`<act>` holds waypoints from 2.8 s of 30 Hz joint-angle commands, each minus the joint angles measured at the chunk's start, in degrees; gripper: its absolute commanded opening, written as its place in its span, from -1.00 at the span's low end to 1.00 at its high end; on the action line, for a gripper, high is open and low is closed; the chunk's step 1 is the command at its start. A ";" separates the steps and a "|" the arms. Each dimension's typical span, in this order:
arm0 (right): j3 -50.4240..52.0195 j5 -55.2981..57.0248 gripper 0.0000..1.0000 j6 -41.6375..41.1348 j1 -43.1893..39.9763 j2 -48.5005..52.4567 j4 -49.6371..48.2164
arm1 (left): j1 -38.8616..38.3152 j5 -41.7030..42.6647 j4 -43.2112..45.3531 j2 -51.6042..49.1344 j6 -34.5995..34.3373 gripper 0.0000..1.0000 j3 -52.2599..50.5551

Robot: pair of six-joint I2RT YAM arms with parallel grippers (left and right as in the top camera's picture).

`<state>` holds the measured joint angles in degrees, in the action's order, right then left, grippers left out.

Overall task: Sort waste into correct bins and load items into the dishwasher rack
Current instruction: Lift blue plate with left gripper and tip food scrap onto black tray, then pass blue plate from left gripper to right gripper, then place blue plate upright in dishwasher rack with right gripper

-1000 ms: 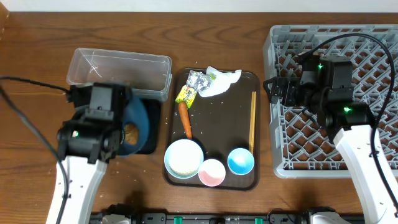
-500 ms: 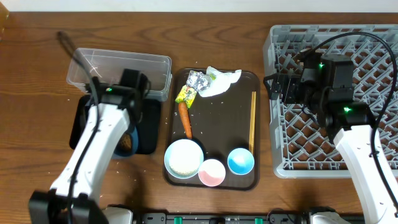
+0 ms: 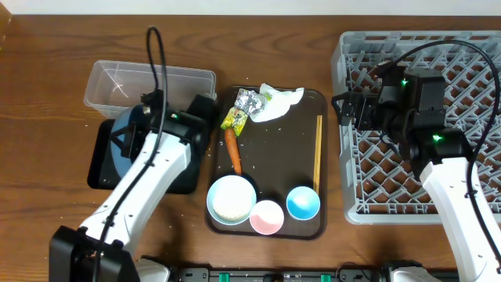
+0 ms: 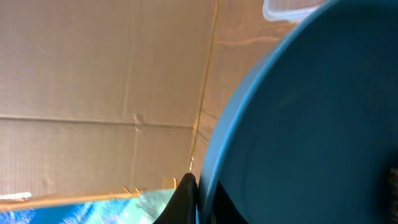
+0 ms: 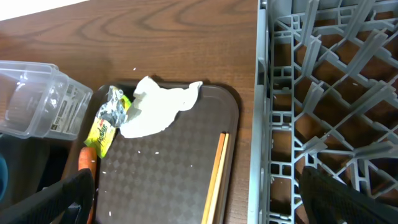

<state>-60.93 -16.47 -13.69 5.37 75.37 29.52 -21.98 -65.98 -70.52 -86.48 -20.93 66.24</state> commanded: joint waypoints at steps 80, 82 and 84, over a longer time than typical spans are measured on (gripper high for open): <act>-1.11 85.70 -0.98 12.09 -13.68 -0.63 -21.07 | -10.47 63.39 31.80 21.38 3.52 0.96 10.67; -1.11 85.74 -0.98 18.27 -15.32 2.43 -24.44 | -10.47 63.39 31.36 21.38 3.52 0.96 10.67; -1.11 85.72 -0.98 19.39 -16.26 5.22 -24.96 | -10.47 63.39 30.77 21.38 3.52 0.96 10.67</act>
<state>-61.34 64.07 -1.32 -9.37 77.28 5.21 -32.47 -2.92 -39.24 -65.47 -16.93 75.90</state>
